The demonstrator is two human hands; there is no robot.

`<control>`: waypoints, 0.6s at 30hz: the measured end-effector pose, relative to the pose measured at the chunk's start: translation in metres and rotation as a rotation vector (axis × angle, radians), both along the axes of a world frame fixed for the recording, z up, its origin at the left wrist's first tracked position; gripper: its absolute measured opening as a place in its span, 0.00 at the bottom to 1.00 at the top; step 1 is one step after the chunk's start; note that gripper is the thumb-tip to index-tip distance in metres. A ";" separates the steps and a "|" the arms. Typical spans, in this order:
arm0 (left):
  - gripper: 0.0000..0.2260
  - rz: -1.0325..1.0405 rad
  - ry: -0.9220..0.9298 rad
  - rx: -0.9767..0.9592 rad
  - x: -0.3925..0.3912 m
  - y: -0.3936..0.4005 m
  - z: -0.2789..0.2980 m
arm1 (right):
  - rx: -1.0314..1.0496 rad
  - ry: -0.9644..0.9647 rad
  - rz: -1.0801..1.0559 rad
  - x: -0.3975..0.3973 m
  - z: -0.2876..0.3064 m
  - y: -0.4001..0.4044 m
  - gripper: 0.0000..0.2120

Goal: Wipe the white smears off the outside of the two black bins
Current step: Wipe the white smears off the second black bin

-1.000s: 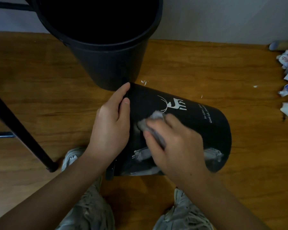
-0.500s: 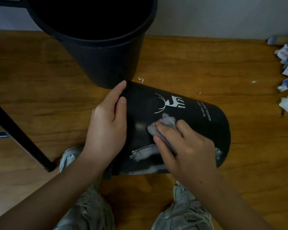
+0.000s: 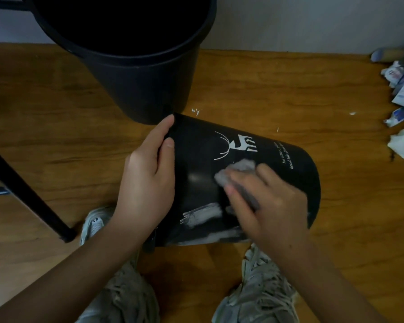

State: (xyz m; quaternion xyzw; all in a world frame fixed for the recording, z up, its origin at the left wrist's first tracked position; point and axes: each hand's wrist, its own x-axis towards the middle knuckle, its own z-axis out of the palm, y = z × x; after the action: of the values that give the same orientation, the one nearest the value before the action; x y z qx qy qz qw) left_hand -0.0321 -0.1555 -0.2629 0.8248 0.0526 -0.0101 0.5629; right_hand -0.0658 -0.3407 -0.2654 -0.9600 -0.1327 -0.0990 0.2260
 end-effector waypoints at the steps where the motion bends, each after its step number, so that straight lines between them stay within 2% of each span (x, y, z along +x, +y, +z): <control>1: 0.17 0.002 0.001 -0.004 0.001 -0.001 0.001 | -0.010 0.007 -0.059 0.008 0.000 -0.004 0.10; 3: 0.17 0.001 0.002 -0.010 0.000 -0.001 0.002 | -0.021 0.012 -0.206 0.023 0.000 -0.010 0.10; 5: 0.17 0.001 0.006 -0.016 -0.003 -0.001 0.003 | -0.036 0.008 -0.261 0.024 -0.002 -0.010 0.11; 10: 0.17 0.001 0.006 0.009 -0.001 0.000 0.001 | -0.006 -0.046 -0.014 -0.013 -0.003 0.000 0.12; 12: 0.17 -0.003 0.002 0.023 0.001 -0.001 0.002 | -0.014 -0.054 -0.025 -0.002 -0.002 0.002 0.11; 16: 0.17 0.002 0.005 0.025 0.003 -0.003 0.004 | -0.021 -0.042 -0.180 0.028 0.002 0.009 0.08; 18: 0.17 0.005 -0.002 0.016 0.001 -0.003 0.004 | -0.009 -0.022 -0.127 0.017 0.002 0.009 0.09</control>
State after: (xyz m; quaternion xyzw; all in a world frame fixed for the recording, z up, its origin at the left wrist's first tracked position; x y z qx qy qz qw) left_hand -0.0308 -0.1584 -0.2587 0.8292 0.0542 -0.0076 0.5562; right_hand -0.0489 -0.3313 -0.2630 -0.9663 -0.0745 -0.1233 0.2135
